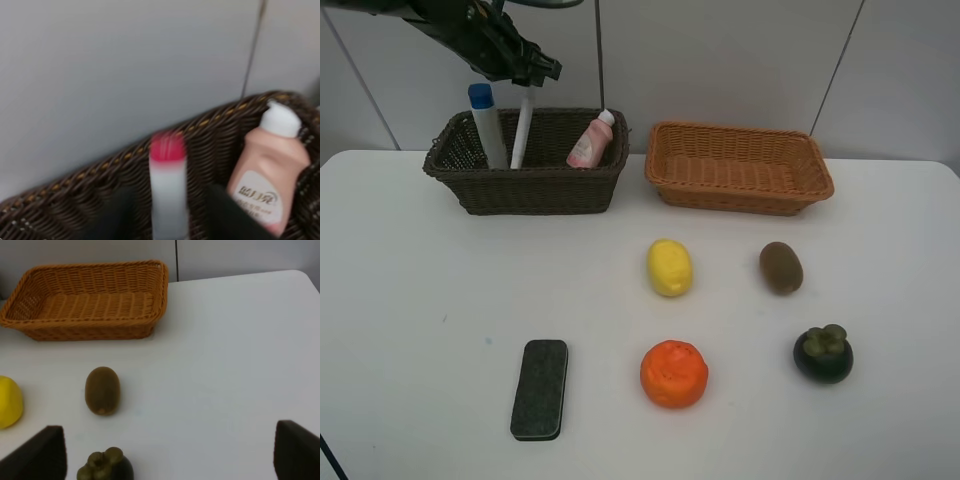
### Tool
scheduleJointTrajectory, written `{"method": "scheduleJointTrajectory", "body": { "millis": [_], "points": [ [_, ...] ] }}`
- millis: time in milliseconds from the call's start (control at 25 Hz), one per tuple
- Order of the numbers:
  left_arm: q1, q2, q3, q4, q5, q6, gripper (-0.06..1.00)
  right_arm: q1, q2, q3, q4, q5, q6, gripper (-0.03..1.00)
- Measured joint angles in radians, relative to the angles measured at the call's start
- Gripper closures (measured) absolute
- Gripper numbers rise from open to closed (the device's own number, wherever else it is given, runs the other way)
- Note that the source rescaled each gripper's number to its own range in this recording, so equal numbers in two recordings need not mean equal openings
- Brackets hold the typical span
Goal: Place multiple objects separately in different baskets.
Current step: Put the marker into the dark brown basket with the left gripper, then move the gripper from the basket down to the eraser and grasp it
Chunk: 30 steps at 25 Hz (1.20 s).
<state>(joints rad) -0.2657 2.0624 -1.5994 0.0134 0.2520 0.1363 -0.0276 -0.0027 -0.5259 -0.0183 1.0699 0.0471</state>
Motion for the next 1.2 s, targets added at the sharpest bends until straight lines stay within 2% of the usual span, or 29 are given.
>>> {"method": "scheduleJointTrajectory", "body": {
  "millis": [40,120,200,320,480,560,680,720,920,1200],
  "points": [
    [0.001,0.005,0.0,0.0,0.002,-0.005,0.1,0.0,0.0,0.0,0.0,0.0,0.0,-0.01],
    [0.001,0.004,0.0,-0.003,0.005,-0.012,-0.01,0.0,0.0,0.0,0.0,0.0,0.0,-0.01],
    [0.001,-0.002,0.0,-0.005,0.02,-0.023,-0.04,0.0,0.0,0.0,0.0,0.0,0.0,-0.01],
    [0.001,-0.028,-0.01,-0.042,0.115,-0.083,-0.04,0.0,0.0,0.0,0.0,0.0,0.0,-0.01],
    [0.001,-0.092,-0.052,-0.14,0.404,-0.176,-0.04,0.0,0.0,0.0,0.0,0.0,0.0,-0.01],
    [0.001,-0.122,-0.073,-0.18,0.601,-0.235,-0.04,0.0,0.0,0.0,0.0,0.0,0.0,-0.01],
    [-0.002,-0.147,-0.081,-0.192,0.854,-0.308,-0.04,0.0,0.0,0.0,0.0,0.0,0.0,-0.01],
    [-0.006,-0.147,-0.081,-0.191,0.91,-0.327,-0.04,0.0,0.0,0.0,0.0,0.0,0.0,-0.01],
    [-0.068,-0.173,-0.043,-0.181,0.945,-0.375,-0.04,0.0,0.0,0.0,0.0,0.0,0.0,-0.01],
    [-0.253,-0.261,0.171,-0.2,0.947,-0.481,-0.04,0.0,0.0,0.0,0.0,0.0,0.0,-0.01]
  ]
}}
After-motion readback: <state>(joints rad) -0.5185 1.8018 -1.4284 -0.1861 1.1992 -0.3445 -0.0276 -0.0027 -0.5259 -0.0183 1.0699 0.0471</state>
